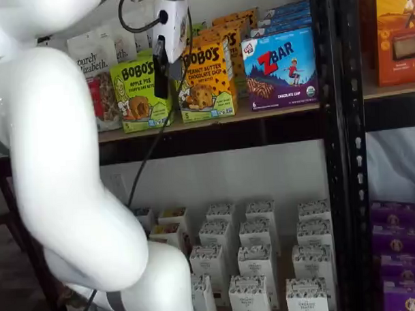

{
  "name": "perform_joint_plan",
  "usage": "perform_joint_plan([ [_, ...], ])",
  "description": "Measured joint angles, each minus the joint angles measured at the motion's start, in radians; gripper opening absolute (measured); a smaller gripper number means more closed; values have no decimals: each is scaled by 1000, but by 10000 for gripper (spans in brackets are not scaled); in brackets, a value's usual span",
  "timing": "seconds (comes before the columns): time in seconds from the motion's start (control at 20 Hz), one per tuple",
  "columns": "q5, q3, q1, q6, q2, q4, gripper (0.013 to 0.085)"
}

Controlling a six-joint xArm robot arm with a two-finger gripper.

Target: Pick up the orange box on the top shelf, the fifth box from the left

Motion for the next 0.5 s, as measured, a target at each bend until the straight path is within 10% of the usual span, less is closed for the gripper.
perform_joint_plan([
  [0.5,-45,26,-9,8,-36,55,850],
])
